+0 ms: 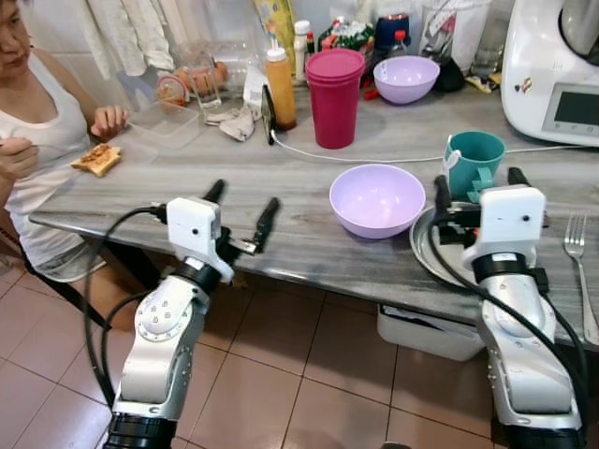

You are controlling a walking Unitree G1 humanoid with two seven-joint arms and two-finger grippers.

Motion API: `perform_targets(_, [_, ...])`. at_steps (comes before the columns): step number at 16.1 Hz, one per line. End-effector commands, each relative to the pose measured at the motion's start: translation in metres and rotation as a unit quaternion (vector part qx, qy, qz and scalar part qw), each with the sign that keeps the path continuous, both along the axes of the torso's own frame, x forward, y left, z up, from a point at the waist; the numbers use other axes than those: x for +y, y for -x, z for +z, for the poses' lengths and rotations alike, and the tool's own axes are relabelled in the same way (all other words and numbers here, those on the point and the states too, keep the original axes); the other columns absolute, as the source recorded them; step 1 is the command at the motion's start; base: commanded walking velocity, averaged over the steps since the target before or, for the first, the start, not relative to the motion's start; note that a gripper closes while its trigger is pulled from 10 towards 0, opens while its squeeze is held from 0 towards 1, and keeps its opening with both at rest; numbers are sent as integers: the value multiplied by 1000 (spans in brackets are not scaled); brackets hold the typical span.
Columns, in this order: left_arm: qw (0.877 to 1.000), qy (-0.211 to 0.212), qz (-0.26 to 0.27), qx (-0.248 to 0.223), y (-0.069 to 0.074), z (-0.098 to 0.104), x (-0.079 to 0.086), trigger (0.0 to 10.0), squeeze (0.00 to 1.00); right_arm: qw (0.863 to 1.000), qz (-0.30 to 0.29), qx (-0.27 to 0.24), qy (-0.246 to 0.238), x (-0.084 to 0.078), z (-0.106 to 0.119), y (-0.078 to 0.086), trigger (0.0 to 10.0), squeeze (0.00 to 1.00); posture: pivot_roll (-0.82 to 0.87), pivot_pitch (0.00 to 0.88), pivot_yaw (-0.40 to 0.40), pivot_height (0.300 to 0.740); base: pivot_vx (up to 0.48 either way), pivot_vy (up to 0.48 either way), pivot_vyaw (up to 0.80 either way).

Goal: Setting the table

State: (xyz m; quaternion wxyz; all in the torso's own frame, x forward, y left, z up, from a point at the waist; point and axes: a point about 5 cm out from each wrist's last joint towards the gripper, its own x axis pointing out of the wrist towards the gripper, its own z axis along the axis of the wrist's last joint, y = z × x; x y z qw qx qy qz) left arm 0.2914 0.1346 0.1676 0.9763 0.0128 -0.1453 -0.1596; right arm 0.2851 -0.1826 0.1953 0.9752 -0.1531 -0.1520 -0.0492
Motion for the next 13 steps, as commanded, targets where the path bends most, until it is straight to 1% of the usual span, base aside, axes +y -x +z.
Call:
perform_targets(1, [999,-6,33,9,-1,-5,8,10000,0,1000,11,-11,5,7,6,0,10000,937,-234,34,111,740,0,0,0])
perform_targets(2, [999,-5,41,16,-1,-7,10,10000,0,1000,12,-14,18,9,8,0,10000,906,-231,36,110,740,0,0,0])
perform_targets(3, [999,-8,42,14,-1,-7,10,10000,0,1000,11,-15,22,9,8,0,10000,447,-229,37,107,740,0,0,0])
perform_targets(5, [998,-10,58,11,-1,-6,13,10000,0,999,13,-11,33,11,8,0,10000,298,-224,38,106,740,0,0,800])
perform_targets(6, [998,-11,65,10,-1,-6,14,10000,0,999,16,-9,34,13,8,-1,10000,102,-220,39,104,740,0,0,800])
perform_targets(7, [997,-19,75,8,-1,-7,14,10000,0,999,22,-7,36,16,7,-1,10000,0,-218,38,103,740,0,0,800])
perform_targets(9, [995,-34,96,5,-1,-8,16,10000,0,999,32,-5,34,20,7,-2,10000,0,-214,38,102,740,0,0,800])
perform_targets(11, [995,-35,95,6,0,-10,16,10000,0,999,33,-4,36,21,7,-3,10000,0,-212,38,101,740,0,0,800])
perform_targets(13, [993,-40,106,11,-1,-12,19,10000,0,999,37,-2,36,23,7,-4,10000,0,-210,37,103,740,0,0,800])
